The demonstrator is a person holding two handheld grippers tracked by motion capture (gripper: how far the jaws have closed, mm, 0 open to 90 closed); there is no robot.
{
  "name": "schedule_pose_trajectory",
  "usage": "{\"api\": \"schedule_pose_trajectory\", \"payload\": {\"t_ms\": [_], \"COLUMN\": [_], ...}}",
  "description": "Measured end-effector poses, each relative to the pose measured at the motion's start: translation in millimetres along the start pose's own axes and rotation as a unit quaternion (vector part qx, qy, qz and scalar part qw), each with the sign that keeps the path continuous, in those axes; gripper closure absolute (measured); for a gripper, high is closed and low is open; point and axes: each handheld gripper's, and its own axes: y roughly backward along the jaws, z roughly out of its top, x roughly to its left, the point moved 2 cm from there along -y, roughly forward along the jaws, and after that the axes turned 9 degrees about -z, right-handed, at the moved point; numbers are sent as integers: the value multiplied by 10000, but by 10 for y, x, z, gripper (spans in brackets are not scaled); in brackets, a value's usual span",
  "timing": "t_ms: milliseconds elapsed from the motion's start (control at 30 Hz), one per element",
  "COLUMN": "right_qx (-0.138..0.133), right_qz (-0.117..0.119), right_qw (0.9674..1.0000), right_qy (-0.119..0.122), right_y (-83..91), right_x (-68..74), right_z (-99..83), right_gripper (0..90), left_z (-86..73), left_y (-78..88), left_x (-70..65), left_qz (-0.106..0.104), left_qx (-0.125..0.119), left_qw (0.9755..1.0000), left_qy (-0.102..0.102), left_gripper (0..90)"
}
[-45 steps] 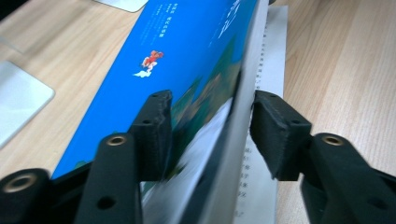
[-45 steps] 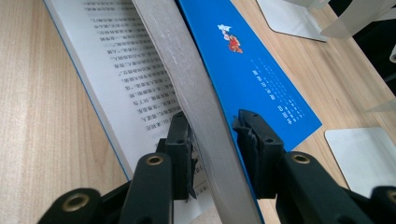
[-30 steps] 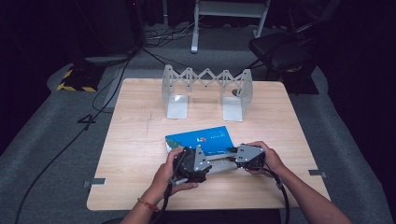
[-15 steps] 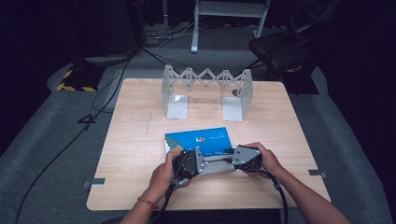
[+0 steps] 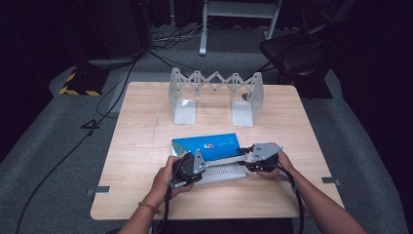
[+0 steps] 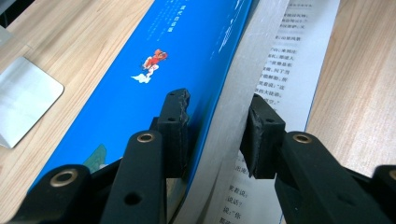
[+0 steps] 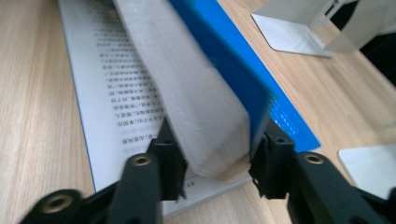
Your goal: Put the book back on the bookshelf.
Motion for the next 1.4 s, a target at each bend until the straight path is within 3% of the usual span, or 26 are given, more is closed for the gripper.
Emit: {"api": "schedule_pose_trajectory", "payload": {"t_ms": [100,267,400,467,533,667,767,833,967,1100,1233,1400], "right_qx": [53,-56,-16,15,61,102,154,184,245,276,301,323], "right_qz": [-18,-71,-140,-157,-172,-183,-225,-224,-229,-237,-233,-231], "right_qw": [9995,9995,9994,9995,9994,9994,9992,9992,9990,9990,9989,9989], "right_qy": [311,317,304,275,279,264,301,285,294,265,259,264], "right_y": [67,287,411,449,455,461,461,460,457,451,451,452], "right_x": [56,39,19,3,5,25,39,47,62,62,56,60], "right_z": [77,156,160,142,153,180,210,218,230,239,249,253], "right_gripper": [657,699,708,711,712,715,714,713,711,709,709,710], "left_z": [-17,59,135,168,220,306,340,333,306,315,330,377], "left_y": [57,100,66,42,38,-6,-87,-94,-85,-93,-102,-127], "left_x": [29,41,31,0,-41,-134,-190,-188,-167,-177,-172,-175], "left_qz": [-98,-325,-355,-261,-350,-199,-88,-22,40,55,-3,-27], "left_qx": [-204,-569,-618,-639,-748,-554,-401,-375,-356,-338,-454,-438], "left_qw": [9997,9978,9974,9976,9966,9983,9992,9993,9994,9994,9990,9990], "left_qy": [-28,-65,-94,-17,75,-51,-30,-4,-5,-46,60,-25], "left_gripper": [649,643,634,603,558,434,417,438,593,609,583,605]}}
